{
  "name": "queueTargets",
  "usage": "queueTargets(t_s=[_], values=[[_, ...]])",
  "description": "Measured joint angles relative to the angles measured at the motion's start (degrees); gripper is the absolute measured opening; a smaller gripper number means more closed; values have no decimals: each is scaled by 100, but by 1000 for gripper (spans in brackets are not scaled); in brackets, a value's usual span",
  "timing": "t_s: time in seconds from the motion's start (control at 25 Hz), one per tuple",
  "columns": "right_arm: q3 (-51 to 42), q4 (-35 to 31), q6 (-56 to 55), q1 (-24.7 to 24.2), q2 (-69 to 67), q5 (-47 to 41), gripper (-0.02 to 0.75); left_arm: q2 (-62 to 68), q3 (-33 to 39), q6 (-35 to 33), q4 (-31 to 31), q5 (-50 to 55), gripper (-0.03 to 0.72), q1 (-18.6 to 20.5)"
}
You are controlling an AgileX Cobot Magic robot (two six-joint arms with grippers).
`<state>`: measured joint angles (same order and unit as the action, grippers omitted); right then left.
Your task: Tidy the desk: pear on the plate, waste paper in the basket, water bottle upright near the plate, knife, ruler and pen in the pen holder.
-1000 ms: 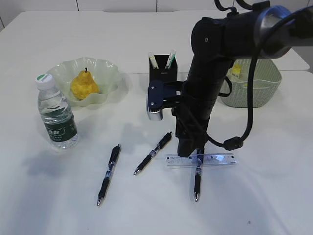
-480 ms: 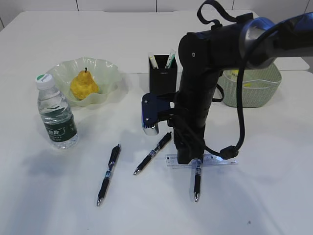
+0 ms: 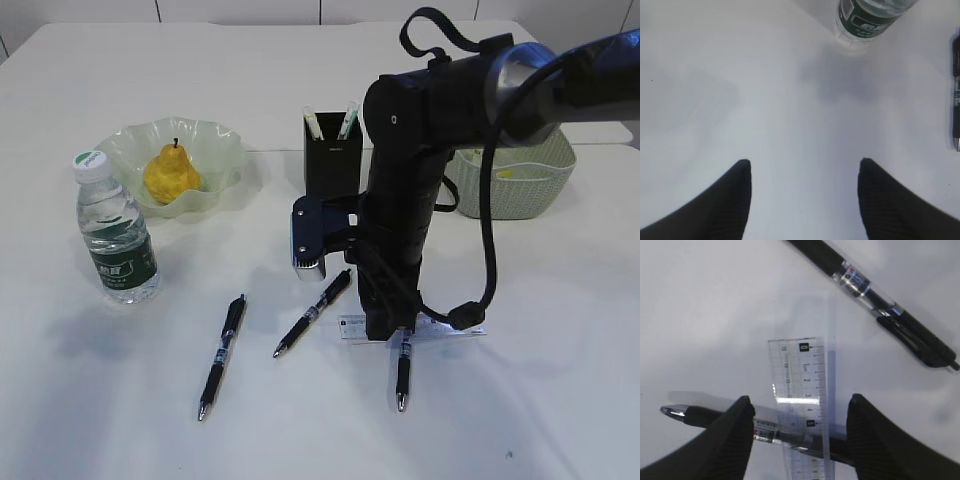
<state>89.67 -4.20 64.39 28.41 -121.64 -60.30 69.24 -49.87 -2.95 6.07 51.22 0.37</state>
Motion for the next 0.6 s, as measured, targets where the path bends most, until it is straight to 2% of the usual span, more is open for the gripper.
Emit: queueTargets(t_s=[0.6], values=[[-103, 0, -106, 27, -218, 233, 447, 0, 0, 0, 0, -35, 467, 0]])
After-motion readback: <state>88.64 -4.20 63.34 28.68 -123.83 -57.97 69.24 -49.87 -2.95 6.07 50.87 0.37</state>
